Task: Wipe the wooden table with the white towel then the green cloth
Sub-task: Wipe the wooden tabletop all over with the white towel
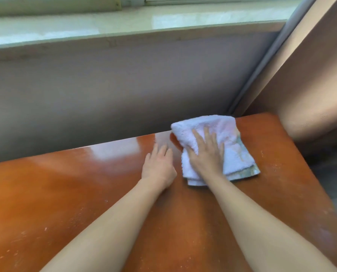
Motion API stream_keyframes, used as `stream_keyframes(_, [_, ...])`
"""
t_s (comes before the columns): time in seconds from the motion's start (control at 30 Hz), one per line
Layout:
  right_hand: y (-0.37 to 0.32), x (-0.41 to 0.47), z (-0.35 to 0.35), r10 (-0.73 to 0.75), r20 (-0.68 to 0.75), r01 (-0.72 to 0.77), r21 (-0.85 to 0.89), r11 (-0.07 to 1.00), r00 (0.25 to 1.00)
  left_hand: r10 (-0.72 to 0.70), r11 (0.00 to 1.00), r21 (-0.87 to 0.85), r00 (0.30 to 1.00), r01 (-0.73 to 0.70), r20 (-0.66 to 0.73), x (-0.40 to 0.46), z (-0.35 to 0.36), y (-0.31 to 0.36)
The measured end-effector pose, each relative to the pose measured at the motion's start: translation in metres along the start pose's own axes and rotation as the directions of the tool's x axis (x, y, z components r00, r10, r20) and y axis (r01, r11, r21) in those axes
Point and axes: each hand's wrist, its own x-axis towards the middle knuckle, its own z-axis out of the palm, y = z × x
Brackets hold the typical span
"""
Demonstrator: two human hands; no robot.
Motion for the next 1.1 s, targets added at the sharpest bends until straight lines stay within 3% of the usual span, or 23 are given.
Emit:
stream_keyframes(0.1, [-0.026, -0.005, 0.013, -0.184, 0.044, 0.181, 0.056, 0.982, 0.982, -0.057, 0.998, -0.022, 0.989, 0.054, -0.134, 0.008, 0.001, 0.01])
stream_keyframes(0.2, [-0.01, 0.005, 0.015, -0.209, 0.024, 0.208, 0.052, 0.977, 0.978, -0.144, 0.987, -0.093, 0.971, 0.129, -0.189, 0.01, -0.002, 0.027])
stream_keyframes(0.37, [0.04, 0.033, 0.0, -0.081, -0.05, 0.084, 0.073, 0.994, 0.995, -0.039, 0.997, -0.067, 0.984, 0.028, -0.172, 0.034, -0.003, 0.073])
stream_keyframes(0.47, [0.108, 0.064, -0.023, -0.016, -0.075, 0.018, 0.021, 1.0, 0.997, 0.027, 0.996, -0.079, 0.991, -0.038, -0.132, 0.047, 0.001, 0.108])
stream_keyframes(0.6, [0.211, 0.107, -0.069, 0.182, -0.075, -0.186, -0.043, 0.982, 0.98, -0.011, 1.0, 0.013, 0.999, 0.011, -0.046, 0.056, 0.005, 0.136])
stream_keyframes(0.77, [0.218, 0.102, -0.07, 0.261, -0.061, -0.263, -0.029, 0.964, 0.963, -0.035, 0.999, -0.002, 0.999, 0.035, 0.023, 0.053, 0.009, 0.139])
stream_keyframes(0.97, [0.178, 0.033, -0.054, -0.01, -0.068, 0.004, -0.087, 0.996, 0.998, -0.067, 0.998, 0.007, 0.997, 0.067, 0.05, 0.059, 0.007, 0.145])
stream_keyframes(1.1, [0.157, -0.006, -0.045, -0.125, 0.006, 0.125, -0.006, 0.992, 0.992, -0.105, 0.994, -0.035, 0.994, 0.106, 0.024, 0.066, 0.006, 0.157])
